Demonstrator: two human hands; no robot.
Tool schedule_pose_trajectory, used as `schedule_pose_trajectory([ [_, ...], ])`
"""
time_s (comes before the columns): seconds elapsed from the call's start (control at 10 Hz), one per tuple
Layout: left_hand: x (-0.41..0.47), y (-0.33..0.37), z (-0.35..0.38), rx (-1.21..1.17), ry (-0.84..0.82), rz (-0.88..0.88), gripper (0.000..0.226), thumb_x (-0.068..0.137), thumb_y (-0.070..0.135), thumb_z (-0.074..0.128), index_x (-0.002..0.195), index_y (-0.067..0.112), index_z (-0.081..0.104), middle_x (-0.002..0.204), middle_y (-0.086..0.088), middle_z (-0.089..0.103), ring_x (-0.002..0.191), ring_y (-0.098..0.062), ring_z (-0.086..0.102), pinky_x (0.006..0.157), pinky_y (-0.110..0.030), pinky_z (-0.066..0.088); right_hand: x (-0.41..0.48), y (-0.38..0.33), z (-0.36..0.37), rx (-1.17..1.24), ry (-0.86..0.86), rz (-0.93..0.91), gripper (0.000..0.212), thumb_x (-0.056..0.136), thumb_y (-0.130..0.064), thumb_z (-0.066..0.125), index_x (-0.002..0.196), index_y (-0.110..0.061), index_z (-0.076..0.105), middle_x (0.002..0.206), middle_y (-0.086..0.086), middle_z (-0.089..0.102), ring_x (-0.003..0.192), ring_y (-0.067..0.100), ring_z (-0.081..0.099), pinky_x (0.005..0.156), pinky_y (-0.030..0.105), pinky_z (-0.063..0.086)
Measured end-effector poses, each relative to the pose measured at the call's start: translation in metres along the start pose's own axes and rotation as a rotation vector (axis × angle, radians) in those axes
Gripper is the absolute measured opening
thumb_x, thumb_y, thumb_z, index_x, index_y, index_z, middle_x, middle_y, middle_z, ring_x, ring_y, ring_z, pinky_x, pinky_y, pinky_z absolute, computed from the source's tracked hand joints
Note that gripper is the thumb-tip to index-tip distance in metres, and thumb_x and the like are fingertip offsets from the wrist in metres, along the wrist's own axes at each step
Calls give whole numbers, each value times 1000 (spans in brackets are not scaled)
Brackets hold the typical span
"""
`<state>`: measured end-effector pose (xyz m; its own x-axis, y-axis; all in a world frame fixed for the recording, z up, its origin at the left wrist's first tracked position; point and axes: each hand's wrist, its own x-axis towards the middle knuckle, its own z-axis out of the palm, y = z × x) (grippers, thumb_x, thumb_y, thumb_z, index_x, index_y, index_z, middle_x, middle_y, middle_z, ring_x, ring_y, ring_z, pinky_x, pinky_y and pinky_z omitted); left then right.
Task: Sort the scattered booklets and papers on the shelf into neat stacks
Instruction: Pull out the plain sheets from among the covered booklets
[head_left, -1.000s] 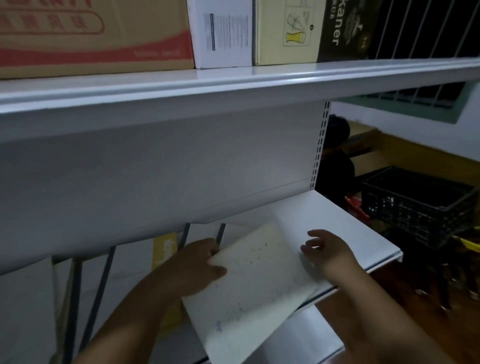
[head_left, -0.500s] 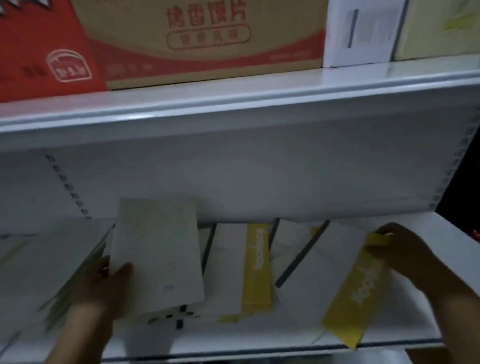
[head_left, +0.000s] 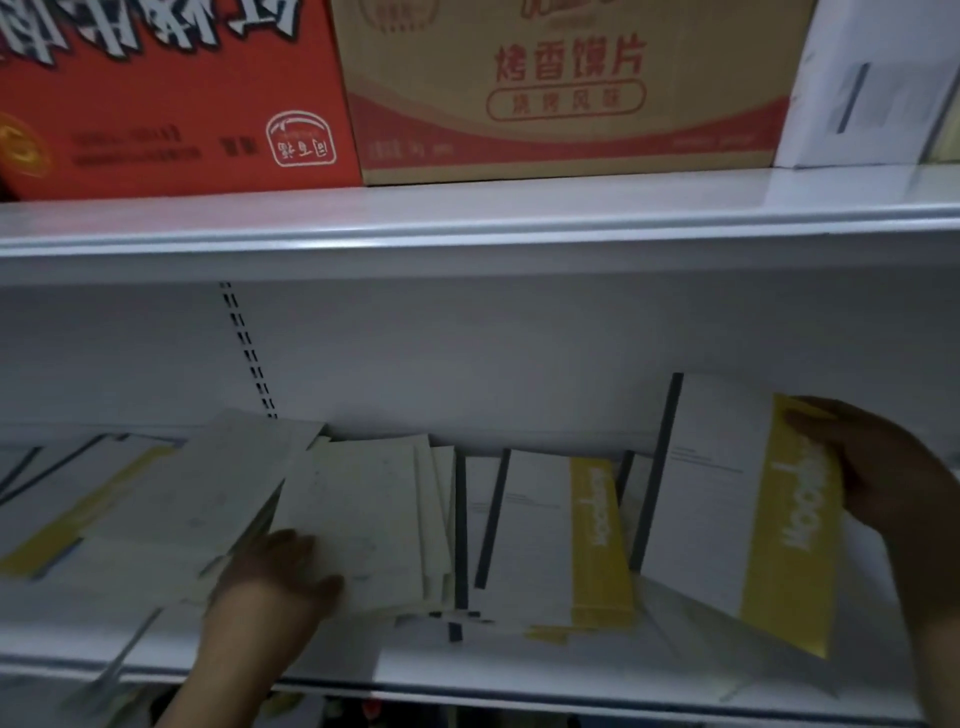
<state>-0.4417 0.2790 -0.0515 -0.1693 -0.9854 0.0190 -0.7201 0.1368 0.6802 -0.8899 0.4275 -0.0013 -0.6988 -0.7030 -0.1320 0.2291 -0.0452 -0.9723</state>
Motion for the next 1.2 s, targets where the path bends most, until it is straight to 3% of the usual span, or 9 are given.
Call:
schedule_pose_trajectory([
  [0.1, 7, -4, 6, 120, 134, 71, 70, 52, 45, 59, 107, 4, 68, 123, -25, 58, 116, -40, 55, 97, -52, 45, -8, -4, -3, 42, 41, 22, 57, 68, -26, 78, 117, -7, 58, 64, 0, 71, 52, 15, 68, 48, 29, 57],
  [0.3, -9, 54, 25, -95, 303, 329, 28, 73, 16, 72, 101, 16, 69, 129, -11, 55, 110, -36, 56, 90, -45, 49, -7, 36, 60, 25, -163, 68, 21, 86, -2, 54, 106, -3, 62, 75, 6, 72, 61, 15, 67, 53, 22, 56],
  [0.4, -23, 81, 53, -182, 148, 518, 36, 69, 42, 57, 100, 26, 67, 124, 8, 53, 114, -11, 51, 93, -26, 42, -7, 59, 86, -57, -151, 87, 23, 89, -6, 56, 112, -8, 56, 101, 13, 66, 74, 18, 67, 63, 24, 59],
  [0.5, -30, 89, 87, -75, -144, 672, 32, 73, 45, 53, 106, 44, 54, 122, 28, 42, 119, 9, 38, 95, -13, 35, -6, 66, 47, -737, 125, -27, 58, 80, -25, 71, 132, -13, 46, 132, 14, 55, 111, 27, 58, 91, 32, 47],
  [0.7, -23, 82, 134, 210, -290, 841, 40, 62, 44, 40, 98, 28, 48, 83, -1, 74, 91, -15, 57, 55, -22, 54, -38, 81, -15, -1341, 74, 153, 116, 61, -70, 67, 148, -21, 10, 149, 7, 32, 136, 29, 33, 109, 42, 34],
  [0.9, -25, 97, 134, 378, -338, 618, 82, 63, 60, 14, 127, 25, 50, 138, 6, 43, 127, -14, 41, 101, -24, 35, -44, 69, -45, -1157, 92, 178, 51, 69, -39, 76, 107, -10, 56, 112, 10, 60, 98, 25, 59, 80, 31, 49],
  [1.0, -27, 114, 136, 477, -372, 548, 41, 88, 46, 37, 121, 27, 51, 131, 3, 44, 118, -18, 45, 93, -30, 40, -59, 49, -65, -747, 58, 115, 17, 82, -3, 66, 95, -8, 56, 92, 19, 67, 74, 29, 65, 65, 35, 55],
  [1.1, -30, 128, 132, 445, -431, 394, 39, 88, 51, 39, 116, 28, 53, 128, 4, 47, 113, -19, 52, 93, -32, 41, -78, 10, -102, -342, 16, 33, 29, 70, -3, 66, 98, -10, 65, 87, 24, 72, 64, 32, 71, 54, 37, 59],
  [1.2, -41, 144, 117, -48, -483, 287, 41, 91, 50, 42, 123, 28, 52, 126, 10, 51, 109, -11, 52, 88, -19, 40, -83, -3, -109, -339, -46, -23, 50, 52, -19, 73, 102, -12, 67, 79, 17, 75, 60, 29, 71, 49, 35, 58],
])
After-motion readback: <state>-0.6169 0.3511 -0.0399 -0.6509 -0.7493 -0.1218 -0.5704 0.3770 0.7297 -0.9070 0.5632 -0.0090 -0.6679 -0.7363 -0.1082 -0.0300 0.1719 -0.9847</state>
